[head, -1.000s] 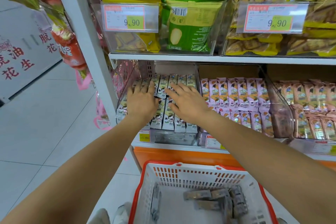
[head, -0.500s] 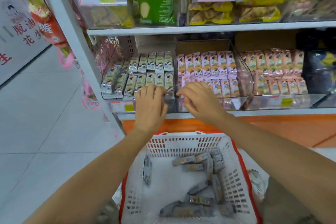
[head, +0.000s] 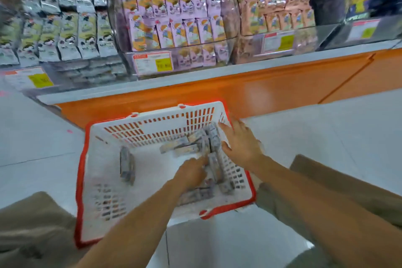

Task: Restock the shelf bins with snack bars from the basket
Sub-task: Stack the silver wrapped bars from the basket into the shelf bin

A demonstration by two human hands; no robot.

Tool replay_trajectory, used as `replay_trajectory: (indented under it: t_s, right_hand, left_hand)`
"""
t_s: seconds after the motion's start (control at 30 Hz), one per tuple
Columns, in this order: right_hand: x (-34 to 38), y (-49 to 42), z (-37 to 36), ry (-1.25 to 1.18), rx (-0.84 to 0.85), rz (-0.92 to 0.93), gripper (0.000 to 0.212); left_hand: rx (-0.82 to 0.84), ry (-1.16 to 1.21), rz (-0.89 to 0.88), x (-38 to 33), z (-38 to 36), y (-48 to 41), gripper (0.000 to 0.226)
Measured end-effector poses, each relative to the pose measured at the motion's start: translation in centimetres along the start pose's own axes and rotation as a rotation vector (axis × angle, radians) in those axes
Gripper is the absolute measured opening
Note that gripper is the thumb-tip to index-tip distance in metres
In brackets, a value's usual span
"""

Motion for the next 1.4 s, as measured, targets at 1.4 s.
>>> replay_trajectory:
  t_s: [1.4]
  right_hand:
    - [1.7,0.5,-1.3,0.054,0.039,-0.012,0.067]
  left_hand:
    - [-0.498,1.169,-0.221,2.9,5.7,6.9,0.017]
Point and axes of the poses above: each hand's wrist, its own y-axis away from the middle knuckle, its own z-axis out of the back of the hand, x = y × z, the point moved 1 cm from there along -y, towards the middle knuckle, and after that the axes turned 15 degrees about x, right-handed, at the moved point
